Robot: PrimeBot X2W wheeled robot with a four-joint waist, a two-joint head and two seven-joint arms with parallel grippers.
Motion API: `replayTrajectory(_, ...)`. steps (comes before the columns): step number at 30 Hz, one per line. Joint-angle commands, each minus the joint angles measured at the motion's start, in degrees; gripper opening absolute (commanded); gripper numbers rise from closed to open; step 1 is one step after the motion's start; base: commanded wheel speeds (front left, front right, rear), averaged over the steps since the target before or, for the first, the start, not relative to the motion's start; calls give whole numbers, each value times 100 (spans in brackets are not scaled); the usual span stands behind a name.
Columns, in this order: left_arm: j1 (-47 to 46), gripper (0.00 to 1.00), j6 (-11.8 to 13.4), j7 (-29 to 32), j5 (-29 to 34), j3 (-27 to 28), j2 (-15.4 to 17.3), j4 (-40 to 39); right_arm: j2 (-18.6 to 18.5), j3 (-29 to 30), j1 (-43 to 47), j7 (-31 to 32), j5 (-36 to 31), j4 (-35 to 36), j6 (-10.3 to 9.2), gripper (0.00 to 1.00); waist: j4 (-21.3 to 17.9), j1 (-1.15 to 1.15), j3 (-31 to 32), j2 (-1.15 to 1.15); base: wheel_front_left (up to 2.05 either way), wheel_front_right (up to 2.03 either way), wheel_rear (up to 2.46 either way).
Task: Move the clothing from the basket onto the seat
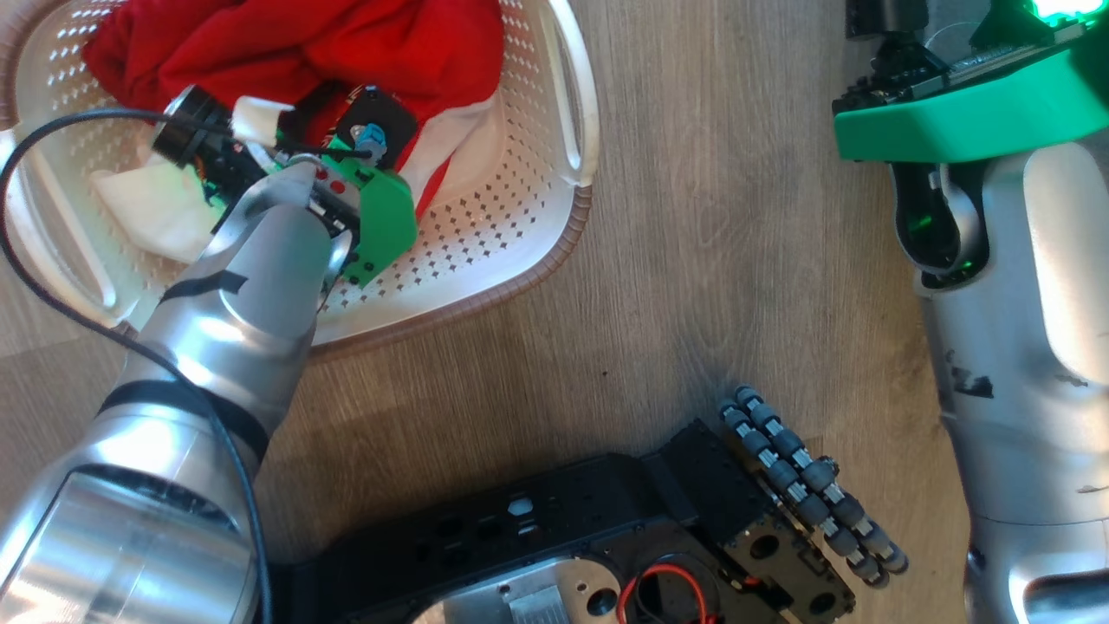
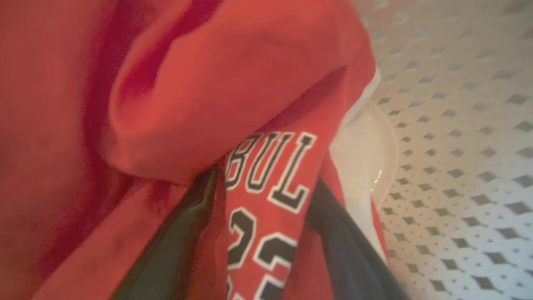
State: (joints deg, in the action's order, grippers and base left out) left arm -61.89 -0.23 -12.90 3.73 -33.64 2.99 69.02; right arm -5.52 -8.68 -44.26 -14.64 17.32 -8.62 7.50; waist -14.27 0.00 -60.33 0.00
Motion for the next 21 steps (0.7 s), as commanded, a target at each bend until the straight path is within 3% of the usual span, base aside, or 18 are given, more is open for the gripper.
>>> replayTrajectory(1, 64, 100, 120, 189, 83, -33, 69, 129, 97, -70, 213, -36, 58, 140, -1, 100, -40, 0, -19, 0, 0, 0, 0)
replayTrajectory(6, -89, 100, 315, 603, 175, -184, 43, 340, 130, -82, 268, -36, 61, 105, -1, 100, -60, 0, -29, 0, 0, 0, 0)
replayTrajectory(7, -110, 94, 315, 631, 165, -196, 39, 355, 136, -85, 271, -36, 61, 98, -1, 100, -63, 0, -31, 0, 0, 0, 0)
replayTrajectory(8, -131, 18, 304, 642, 151, -205, 34, 367, 143, -90, 268, -36, 67, 86, -1, 100, -65, 0, -31, 0, 0, 0, 0)
replayTrajectory(9, -149, 0, 293, 672, 140, -218, 30, 380, 150, -97, 263, -36, 66, 74, -1, 100, -64, 0, -29, 0, 0, 0, 0)
replayTrajectory(15, -189, 0, 213, 703, -55, -177, 10, 422, 165, -101, 179, -36, 59, 32, -1, 100, -18, 0, 48, 0, 0, 0, 0)
replayTrajectory(21, 73, 0, 58, 306, -474, -98, -8, 256, 10, -50, 163, -36, 27, -8, -1, 100, 215, 0, 448, 0, 0, 0, 0)
